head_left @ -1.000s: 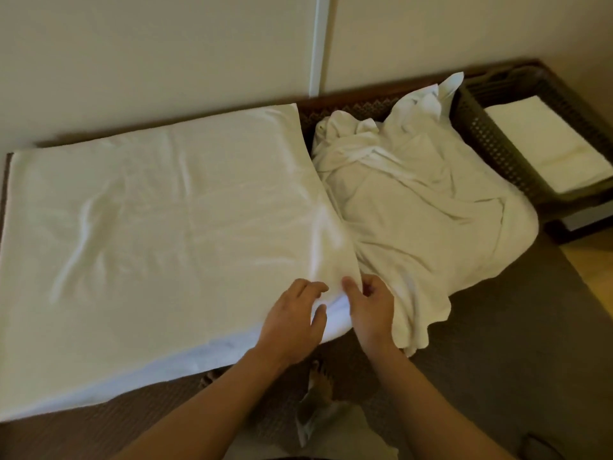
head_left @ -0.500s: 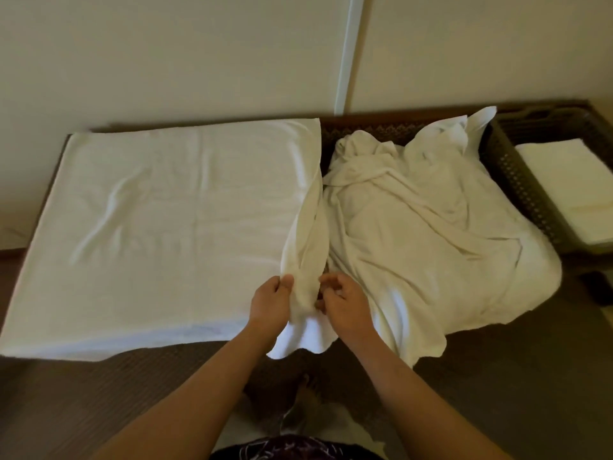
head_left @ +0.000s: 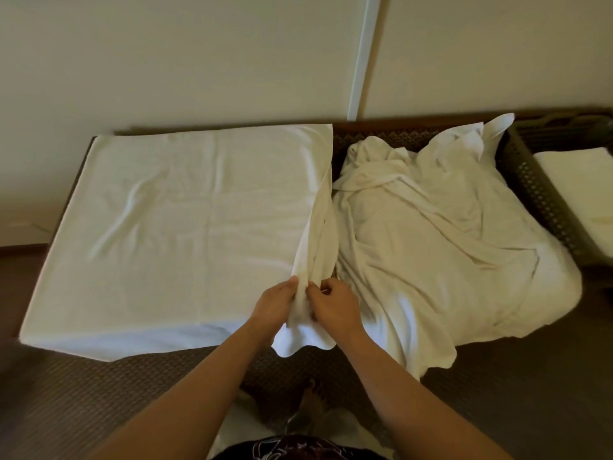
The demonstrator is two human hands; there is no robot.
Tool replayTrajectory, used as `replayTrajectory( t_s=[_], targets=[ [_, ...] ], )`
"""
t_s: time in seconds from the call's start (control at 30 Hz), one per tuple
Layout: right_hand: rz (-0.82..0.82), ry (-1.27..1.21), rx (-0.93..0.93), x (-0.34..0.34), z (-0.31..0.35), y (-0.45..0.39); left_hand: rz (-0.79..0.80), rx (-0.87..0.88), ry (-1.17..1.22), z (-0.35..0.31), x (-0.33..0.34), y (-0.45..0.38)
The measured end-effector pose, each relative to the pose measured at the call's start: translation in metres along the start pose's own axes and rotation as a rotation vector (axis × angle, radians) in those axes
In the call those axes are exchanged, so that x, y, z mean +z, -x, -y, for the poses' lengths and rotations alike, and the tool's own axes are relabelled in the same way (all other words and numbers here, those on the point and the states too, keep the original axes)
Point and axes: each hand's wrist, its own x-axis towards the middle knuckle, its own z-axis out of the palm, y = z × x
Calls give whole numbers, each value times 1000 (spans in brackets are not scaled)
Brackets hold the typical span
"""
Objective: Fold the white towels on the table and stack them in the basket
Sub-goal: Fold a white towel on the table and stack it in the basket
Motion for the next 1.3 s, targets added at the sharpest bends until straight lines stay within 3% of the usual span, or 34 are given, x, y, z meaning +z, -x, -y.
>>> replayTrajectory(
  t_s=[0.13, 0.27, 0.3, 0.4, 0.47, 0.53, 0.67, 0.8, 0.93, 1.1, 1.3],
  targets=[
    [-25, -103, 41, -4, -8, 3, 48, 101, -89, -1, 5, 10],
    [-16, -112, 61, -14, -16, 2, 176, 247, -354, -10, 6, 13],
    [-16, -122, 67, -17, -17, 1, 112, 308, -456, -10, 5, 10],
    [-32, -162, 106, -25, -23, -3, -290, 583, -873, -5, -4, -4],
    [-51, -237, 175, -34, -27, -6, -283, 554, -1144, 3, -13, -13],
    [-72, -298, 258, -47, -39, -13, -123, 429, -1264, 16, -22, -24],
    [-141, -269, 351, -74, -70, -25, -16, 390, -1303, 25, -29, -29],
    [-111, -160, 300, -70, -77, -18, -14, 348, -1299, 22, -24, -27],
    [-168, -316, 317, -62, -84, -12, -19, 346, -1299, 22, -25, -28],
    [-16, -374, 405, -73, -97, -5, -22, 388, -1267, 24, -28, -28],
    [114, -172, 333, -78, -100, -4, -175, 518, -1295, 47, -48, -20]
  ],
)
